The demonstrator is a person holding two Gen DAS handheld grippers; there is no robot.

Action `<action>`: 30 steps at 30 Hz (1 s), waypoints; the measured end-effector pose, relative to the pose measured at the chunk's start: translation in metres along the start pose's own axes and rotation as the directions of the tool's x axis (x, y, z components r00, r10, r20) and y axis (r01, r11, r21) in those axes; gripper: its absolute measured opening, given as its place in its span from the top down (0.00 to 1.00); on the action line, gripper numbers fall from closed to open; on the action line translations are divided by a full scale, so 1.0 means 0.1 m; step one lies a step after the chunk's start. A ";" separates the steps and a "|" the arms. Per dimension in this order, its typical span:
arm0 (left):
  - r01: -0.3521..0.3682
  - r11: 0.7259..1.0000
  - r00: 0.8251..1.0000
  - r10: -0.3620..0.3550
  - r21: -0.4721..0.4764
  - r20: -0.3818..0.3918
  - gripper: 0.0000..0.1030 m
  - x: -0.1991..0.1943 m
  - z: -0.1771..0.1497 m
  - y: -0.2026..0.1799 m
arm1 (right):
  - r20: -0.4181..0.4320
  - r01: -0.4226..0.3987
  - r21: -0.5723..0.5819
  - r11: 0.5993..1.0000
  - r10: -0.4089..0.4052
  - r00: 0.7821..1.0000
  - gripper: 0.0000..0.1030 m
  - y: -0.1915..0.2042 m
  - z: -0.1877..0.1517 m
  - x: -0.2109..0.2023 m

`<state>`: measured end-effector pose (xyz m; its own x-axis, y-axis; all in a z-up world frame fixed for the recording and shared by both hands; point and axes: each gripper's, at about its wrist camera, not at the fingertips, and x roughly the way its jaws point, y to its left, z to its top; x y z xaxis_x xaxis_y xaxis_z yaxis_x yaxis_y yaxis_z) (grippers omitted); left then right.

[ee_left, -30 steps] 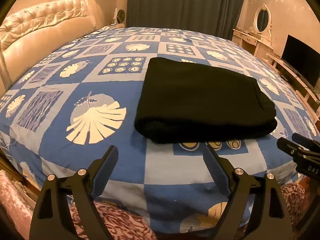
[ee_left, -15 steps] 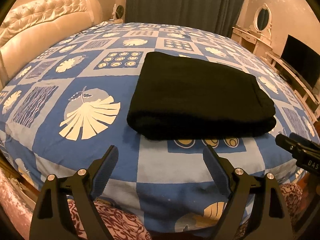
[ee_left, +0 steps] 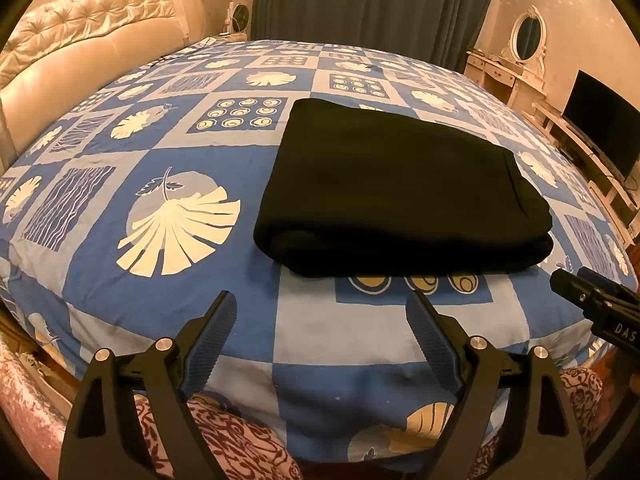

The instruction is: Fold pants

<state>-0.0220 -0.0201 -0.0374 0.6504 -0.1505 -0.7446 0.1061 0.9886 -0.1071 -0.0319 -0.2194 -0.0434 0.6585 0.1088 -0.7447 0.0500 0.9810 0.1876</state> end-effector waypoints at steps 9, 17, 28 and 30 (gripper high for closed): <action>0.001 1.000 1.000 -0.001 -0.001 -0.002 0.17 0.00 0.00 0.00 | -0.006 -0.002 -0.002 1.000 0.002 1.000 0.13 0.01 -0.01 0.02; 0.008 1.000 1.000 -0.008 0.001 -0.003 0.17 0.00 -0.01 -0.02 | -0.010 -0.004 -0.001 1.000 0.004 1.000 0.13 0.02 -0.02 0.03; 0.007 1.000 1.000 -0.006 -0.004 0.027 0.17 -0.06 0.04 -0.06 | -0.016 -0.006 -0.002 1.000 0.006 1.000 0.13 0.02 -0.04 0.05; 0.002 1.000 0.998 0.000 -0.022 0.059 0.15 -0.11 0.08 -0.05 | -0.016 -0.006 -0.003 1.000 0.006 1.000 0.13 0.02 -0.04 0.05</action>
<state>-0.0240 -0.0232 -0.0231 0.6937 -0.1510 -0.7042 0.0904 0.9883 -0.1229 -0.0312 -0.2159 -0.0494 0.6466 0.1169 -0.7538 0.0440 0.9808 0.1898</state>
